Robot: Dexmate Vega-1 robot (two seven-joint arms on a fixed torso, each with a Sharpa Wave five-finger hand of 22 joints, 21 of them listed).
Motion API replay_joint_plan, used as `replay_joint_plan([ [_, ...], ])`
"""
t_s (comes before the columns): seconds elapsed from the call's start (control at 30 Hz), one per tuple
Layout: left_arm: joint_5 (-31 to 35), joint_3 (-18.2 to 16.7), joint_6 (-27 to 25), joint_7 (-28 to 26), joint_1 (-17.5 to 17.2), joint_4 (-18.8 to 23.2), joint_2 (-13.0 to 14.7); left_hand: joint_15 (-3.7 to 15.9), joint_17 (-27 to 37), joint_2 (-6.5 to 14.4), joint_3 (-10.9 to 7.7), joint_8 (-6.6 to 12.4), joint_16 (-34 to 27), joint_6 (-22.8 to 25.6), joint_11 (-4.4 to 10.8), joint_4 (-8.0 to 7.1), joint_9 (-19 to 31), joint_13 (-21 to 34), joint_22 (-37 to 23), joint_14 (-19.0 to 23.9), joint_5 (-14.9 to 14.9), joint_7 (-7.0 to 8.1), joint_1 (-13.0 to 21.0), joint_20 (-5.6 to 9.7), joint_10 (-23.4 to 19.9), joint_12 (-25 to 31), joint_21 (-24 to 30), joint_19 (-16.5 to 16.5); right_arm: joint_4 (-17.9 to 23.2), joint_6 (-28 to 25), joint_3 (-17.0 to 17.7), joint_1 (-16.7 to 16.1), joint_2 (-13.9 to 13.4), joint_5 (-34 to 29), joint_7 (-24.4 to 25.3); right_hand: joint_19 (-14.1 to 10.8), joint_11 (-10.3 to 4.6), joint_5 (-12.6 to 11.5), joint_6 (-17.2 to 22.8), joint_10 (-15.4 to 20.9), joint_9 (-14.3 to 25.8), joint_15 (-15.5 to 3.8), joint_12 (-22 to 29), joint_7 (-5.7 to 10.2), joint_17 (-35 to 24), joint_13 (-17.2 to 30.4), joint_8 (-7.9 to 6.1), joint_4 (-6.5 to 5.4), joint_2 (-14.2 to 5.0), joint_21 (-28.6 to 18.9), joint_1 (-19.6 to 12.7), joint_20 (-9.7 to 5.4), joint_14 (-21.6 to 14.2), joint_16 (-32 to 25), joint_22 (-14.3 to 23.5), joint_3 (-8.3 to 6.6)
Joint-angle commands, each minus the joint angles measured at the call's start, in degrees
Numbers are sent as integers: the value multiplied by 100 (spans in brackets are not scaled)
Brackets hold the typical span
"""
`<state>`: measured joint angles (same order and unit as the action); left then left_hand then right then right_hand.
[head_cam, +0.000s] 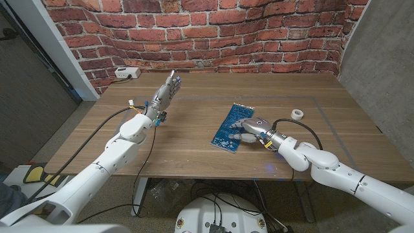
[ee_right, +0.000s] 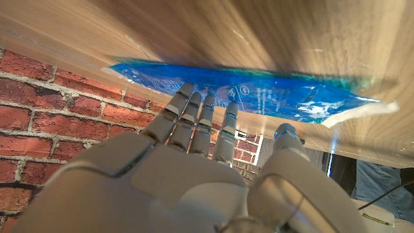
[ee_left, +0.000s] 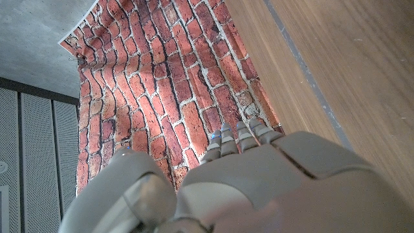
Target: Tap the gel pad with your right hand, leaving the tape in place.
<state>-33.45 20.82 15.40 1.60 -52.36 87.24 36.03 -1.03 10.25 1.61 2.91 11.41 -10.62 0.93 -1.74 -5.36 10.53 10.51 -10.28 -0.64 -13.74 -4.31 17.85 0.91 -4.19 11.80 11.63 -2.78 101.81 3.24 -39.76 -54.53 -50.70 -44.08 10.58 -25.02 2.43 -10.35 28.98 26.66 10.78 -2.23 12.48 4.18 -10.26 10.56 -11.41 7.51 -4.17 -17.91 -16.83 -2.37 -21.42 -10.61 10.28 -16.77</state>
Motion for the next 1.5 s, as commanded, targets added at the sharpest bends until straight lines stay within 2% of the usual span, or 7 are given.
replay_joint_plan([
  [0.03, -22, -27, 46, -13, -30, -40, -6, 7, 14, 28, 30, -12, -13, 5, 33, -26, 9, 20, -6, 33, 20, -10, 8, -51, -15, -11, -10, -32, -47, -94, -61, 44, 32, 65, -187, -35, -17, 1, 63, 36, 34, 20, 21, -3, -26, 15, -45, -23, -38, 15, 33, -95, -27, -12, 28, -31],
  [0.97, -42, 12, -10, 79, 91, -173, -19, 19, 15, 43, 59, -14, -9, 11, 55, -28, 9, 21, -7, 29, 23, -3, 16, -77, -15, -16, -16, -56, -313, -158, -269, 221, 156, 233, -473, -187, -18, 1, 225, 166, 35, -16, 54, -38, -23, 17, -75, -13, -53, 10, 30, -122, -155, -39, 29, -53],
  [1.03, -44, 17, -29, 86, 96, -175, -13, 23, 15, 44, 61, -11, -8, 19, 48, -29, 9, 21, -7, 28, 23, -1, 16, -75, -14, -17, -15, -55, -308, -176, -275, 230, 154, 252, -521, -252, -75, 2, 306, 256, 36, -73, 83, -42, -26, 17, -95, -20, -66, 1, 40, -140, -259, -71, 30, -58],
  [1.07, -47, 24, -36, 100, 103, -182, -13, 21, 15, 45, 62, -11, -9, 20, 49, -29, 9, 21, -7, 29, 23, -2, 16, -81, -15, -17, -16, -58, -295, -196, -276, 230, 151, 262, -553, -323, -92, 5, 471, 338, 39, -82, 106, -68, -24, 17, -144, -20, -62, -9, 48, -156, -306, -72, 31, -58],
  [1.17, -45, 44, -48, 123, 122, -199, -19, 24, 15, 47, 66, -11, -8, 22, 56, -29, 9, 21, -8, 27, 24, -4, 17, -85, -18, -16, -17, -62, -283, -233, -290, 240, 149, 259, -605, -447, -61, 7, 655, 501, 42, -94, 153, -109, -24, 17, -187, -22, -71, -30, 55, -193, -458, -103, 31, -66],
  [1.2, -46, 47, -42, 129, 125, -205, -24, 23, 15, 47, 67, -13, -7, 17, 59, -29, 9, 21, -8, 24, 24, -3, 17, -85, -16, -17, -17, -62, -283, -237, -291, 241, 149, 264, -605, -478, -93, 8, 706, 537, 42, -101, 162, -111, -23, 17, -198, -21, -72, -35, 55, -193, -501, -110, 32, -69],
  [1.5, -31, 40, -34, 99, 105, -169, -16, 27, 15, 51, 77, -11, -7, 24, 47, -31, 9, 21, -8, 27, 24, 1, 19, -86, -16, -18, -19, -71, -279, -229, -305, 252, 145, 285, -596, -520, -106, 8, 722, 585, 43, -83, 171, -114, -23, 17, -187, -23, -78, -37, 58, -195, -545, -108, 32, -74],
])
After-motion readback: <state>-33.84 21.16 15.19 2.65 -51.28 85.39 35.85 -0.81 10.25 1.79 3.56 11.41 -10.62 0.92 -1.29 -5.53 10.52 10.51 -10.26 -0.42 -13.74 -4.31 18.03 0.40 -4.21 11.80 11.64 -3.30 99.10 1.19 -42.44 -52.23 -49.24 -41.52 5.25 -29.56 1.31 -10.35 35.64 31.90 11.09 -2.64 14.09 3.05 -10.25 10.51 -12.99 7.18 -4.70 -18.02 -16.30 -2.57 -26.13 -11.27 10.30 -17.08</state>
